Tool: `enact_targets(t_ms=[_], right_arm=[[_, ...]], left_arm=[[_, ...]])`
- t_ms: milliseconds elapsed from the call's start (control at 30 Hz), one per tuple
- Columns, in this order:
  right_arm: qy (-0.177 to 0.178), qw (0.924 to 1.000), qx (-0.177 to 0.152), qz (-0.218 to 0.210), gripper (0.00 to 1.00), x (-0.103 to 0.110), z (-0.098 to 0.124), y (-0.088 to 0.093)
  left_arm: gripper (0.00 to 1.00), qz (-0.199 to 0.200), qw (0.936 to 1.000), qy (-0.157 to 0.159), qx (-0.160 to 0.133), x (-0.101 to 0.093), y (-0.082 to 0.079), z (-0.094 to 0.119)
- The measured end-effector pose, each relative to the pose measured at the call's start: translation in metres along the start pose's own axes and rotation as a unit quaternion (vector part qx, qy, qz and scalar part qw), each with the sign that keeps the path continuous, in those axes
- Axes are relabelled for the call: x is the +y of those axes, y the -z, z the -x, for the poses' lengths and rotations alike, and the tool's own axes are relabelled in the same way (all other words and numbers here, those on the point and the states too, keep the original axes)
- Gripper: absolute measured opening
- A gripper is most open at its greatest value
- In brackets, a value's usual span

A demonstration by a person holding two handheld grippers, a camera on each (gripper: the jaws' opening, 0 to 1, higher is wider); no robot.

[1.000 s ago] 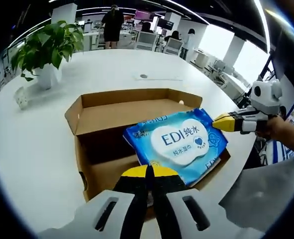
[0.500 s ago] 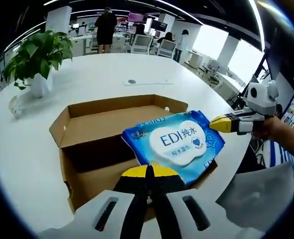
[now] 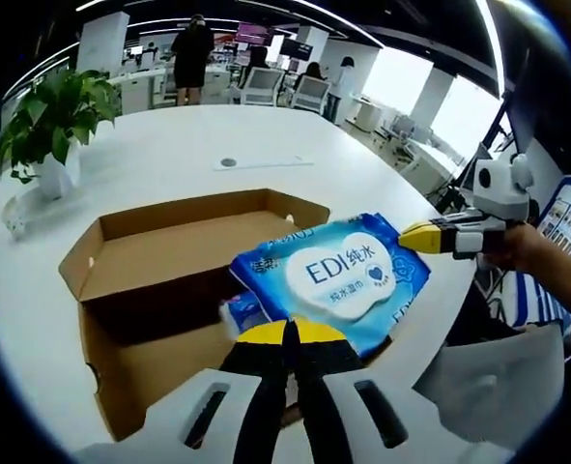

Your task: Operate the shoe box by opening the lid, removing the specified soft item, and placing it in the target area until the item is outside and the box remains undamaged.

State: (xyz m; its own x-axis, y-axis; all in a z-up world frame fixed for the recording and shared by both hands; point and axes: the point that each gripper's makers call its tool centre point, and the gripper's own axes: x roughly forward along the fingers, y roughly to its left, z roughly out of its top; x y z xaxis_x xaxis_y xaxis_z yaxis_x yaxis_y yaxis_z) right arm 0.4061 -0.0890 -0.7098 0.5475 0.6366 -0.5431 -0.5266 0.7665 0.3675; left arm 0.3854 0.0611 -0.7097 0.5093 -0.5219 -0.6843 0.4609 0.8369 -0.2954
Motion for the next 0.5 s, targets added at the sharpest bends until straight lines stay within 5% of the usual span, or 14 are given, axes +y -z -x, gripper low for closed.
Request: enact_targets(t_ms=[500], right_arm=[[0.010,0.9998,-0.014,-0.011,0.00,-0.028,0.029,0.000]], left_arm=[[0.00,-0.007,0.9997,0.023,-0.008,-0.031,-0.015,-0.021]])
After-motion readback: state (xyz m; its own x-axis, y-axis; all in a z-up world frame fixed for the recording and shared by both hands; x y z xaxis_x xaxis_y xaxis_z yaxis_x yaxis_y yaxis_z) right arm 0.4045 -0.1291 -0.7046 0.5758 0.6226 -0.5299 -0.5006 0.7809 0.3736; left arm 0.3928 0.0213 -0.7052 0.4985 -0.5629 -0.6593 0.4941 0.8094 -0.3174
